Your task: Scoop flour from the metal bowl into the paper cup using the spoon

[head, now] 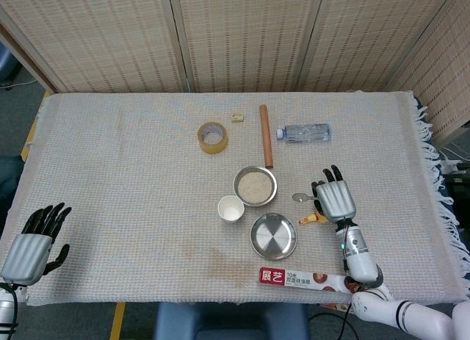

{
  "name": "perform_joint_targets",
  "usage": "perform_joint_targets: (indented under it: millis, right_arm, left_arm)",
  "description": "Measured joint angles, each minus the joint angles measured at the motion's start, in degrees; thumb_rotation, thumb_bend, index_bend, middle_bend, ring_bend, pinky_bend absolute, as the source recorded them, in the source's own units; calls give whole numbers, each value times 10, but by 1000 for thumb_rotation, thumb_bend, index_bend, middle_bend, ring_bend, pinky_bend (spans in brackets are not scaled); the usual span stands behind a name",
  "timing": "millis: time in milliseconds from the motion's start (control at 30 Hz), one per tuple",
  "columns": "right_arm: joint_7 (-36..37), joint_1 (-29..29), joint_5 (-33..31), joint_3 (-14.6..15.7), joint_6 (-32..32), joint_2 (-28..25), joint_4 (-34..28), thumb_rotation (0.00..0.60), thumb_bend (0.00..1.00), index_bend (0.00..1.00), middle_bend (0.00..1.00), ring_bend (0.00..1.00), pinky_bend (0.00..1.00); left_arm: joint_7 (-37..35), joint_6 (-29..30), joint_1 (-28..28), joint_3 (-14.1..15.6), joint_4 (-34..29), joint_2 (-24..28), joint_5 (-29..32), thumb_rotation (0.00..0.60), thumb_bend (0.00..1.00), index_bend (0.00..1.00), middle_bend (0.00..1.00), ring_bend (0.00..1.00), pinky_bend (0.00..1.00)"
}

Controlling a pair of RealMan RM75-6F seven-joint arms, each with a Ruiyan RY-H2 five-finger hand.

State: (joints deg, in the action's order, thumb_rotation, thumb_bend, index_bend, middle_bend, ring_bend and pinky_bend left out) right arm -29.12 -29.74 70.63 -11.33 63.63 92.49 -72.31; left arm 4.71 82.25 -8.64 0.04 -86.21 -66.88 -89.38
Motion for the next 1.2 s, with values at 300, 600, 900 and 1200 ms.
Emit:
perform_joint_targets:
  millis: [300,600,900,1200]
  right_arm:
    - [-47,-73,-101,-58,-94,-41,-63,600,323,934,592,157,116]
    - [-135,-175,-271,-72,-186,-78,-80,600,328,933,592,158,116]
    - [-275,-259,-312,-26,-147,-68,-72,600,331,933,592,157,116]
    - [-378,-321,-342,30,-124,2,-3,600,333,933,592,159,115]
  left_arm:
    - [-2,6,2,0,-4,4,-1,600,437,0,0,0,96]
    - [-5,4,2,-1,-4,6,1,600,436,0,0,0,96]
    - [-4,-1,2,-2,-5,8,7,600,437,0,0,0,96]
    - [-9,5,3,-3,-4,10,5,600,438,0,0,0,96]
